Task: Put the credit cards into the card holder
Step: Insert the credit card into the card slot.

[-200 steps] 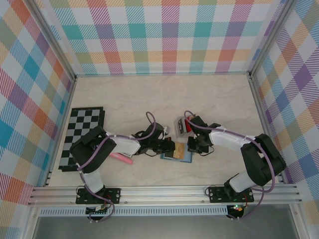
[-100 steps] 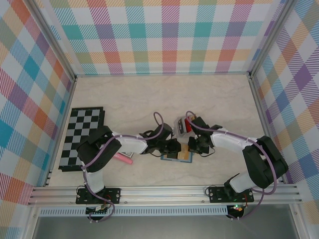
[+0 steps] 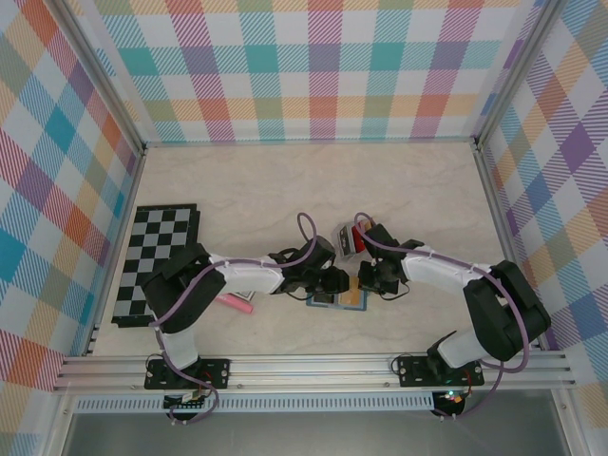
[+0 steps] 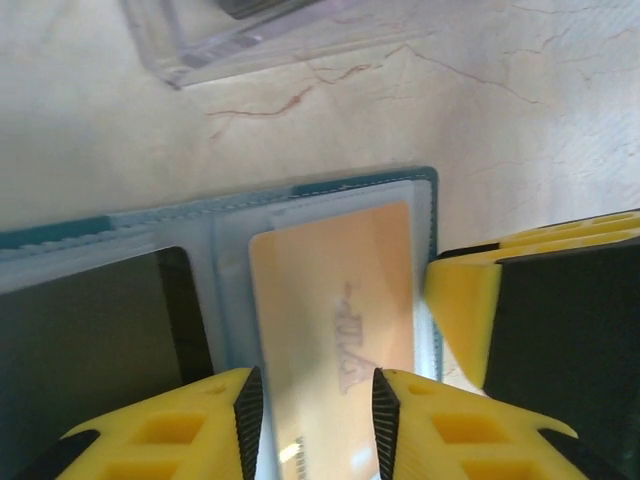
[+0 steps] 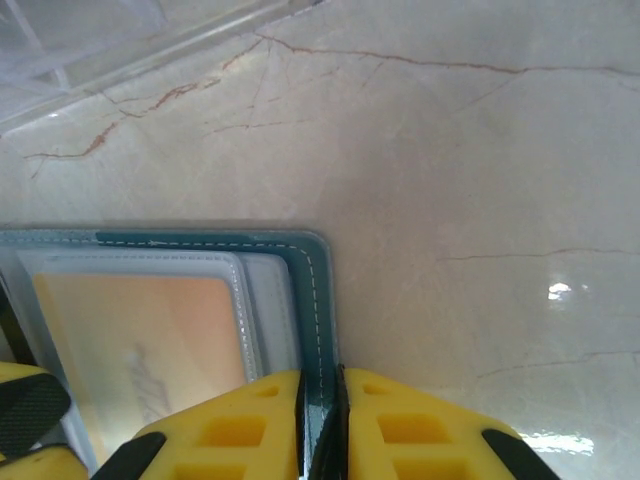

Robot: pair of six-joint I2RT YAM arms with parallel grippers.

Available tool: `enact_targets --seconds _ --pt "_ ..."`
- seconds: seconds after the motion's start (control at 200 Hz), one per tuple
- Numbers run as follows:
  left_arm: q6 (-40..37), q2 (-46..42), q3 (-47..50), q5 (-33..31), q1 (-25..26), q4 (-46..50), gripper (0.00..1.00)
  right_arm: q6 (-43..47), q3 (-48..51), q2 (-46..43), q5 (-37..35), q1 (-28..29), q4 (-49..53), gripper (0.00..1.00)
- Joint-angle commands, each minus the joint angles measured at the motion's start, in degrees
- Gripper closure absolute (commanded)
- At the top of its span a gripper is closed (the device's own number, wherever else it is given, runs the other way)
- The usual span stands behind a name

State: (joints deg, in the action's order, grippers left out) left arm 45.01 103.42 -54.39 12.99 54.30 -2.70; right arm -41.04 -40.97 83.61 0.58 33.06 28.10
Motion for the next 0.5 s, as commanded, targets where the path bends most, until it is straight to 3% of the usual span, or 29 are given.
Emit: enact_targets --seconds 0.0,0.215,0.355,0.495 --pt "-1.88 -1.6 1.61 -2.95 0.45 7.24 0.62 1.43 0.45 0.06 -2.21 0.17 2.59 0.82" --pt "-2.09 -2.67 2.28 -3.63 0.21 7.24 0.63 3.06 -1.13 -1.7 -2.49 0.16 3.49 0.79" --pt "-1.79 -5.93 2.11 -0.14 -0.12 4.93 0.63 4.22 -4.71 -5.07 -4.69 0.21 7.52 0.69" --pt "-1.66 -11.96 2.09 -0.65 -1.65 5.2 0.57 6.58 -9.87 -7.93 -8.56 -0.33 12.34 0.58"
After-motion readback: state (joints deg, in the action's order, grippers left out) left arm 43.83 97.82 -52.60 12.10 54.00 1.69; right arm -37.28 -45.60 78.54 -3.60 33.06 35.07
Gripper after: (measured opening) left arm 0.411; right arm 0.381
